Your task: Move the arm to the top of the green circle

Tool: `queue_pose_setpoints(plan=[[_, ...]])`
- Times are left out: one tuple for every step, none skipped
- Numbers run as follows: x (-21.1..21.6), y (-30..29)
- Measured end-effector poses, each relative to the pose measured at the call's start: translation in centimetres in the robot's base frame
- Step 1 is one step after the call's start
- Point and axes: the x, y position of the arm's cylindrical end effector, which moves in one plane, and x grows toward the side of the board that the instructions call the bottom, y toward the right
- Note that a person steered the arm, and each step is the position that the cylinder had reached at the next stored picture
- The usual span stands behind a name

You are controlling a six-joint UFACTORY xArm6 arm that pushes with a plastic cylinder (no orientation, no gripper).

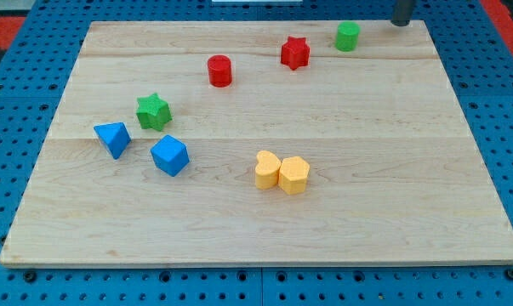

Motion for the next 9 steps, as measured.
queue_pose_setpoints(plan=[[0.0, -2.4], [0.1, -7.2], [0.3, -9.4], [1.8, -6.2], [2.7, -2.8], [0.0, -4.1], [0.0, -5.4], [0.0, -7.7], [0.1, -7.4]])
